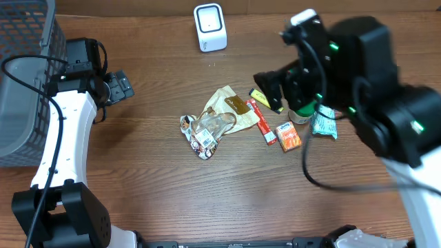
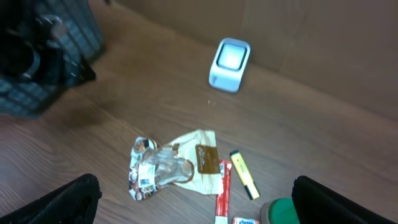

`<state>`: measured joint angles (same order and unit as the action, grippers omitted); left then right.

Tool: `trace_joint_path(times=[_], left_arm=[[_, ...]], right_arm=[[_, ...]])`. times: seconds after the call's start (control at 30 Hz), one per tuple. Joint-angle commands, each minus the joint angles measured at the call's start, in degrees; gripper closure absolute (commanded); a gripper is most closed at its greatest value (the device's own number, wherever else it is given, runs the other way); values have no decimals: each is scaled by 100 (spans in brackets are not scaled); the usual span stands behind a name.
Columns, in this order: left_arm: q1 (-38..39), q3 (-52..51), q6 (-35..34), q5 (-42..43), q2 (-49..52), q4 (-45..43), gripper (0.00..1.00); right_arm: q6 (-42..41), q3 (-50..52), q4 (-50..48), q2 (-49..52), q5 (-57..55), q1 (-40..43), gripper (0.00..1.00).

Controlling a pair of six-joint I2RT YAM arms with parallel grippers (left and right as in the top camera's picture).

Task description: Scan the item barcode

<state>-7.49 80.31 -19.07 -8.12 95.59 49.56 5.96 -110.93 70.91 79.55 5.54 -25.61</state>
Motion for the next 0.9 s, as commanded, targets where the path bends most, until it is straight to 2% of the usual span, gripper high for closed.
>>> trace_joint_path(times=[0.0,0.3,0.57,0.87], left_arm=[[39,81,109,26,-76,-9,0],[39,81,109,26,-76,-9,0],[39,81,109,26,-76,-9,0],[37,81,109,26,-76,-9,0]], right_arm=[[-39,-39,-26,-446,13,-9,0],[-37,-39,-17,-1659,9,-9,0],[-39,-39,684,-2597,11,22,0],[92,146,686,-3606,13,942,0]])
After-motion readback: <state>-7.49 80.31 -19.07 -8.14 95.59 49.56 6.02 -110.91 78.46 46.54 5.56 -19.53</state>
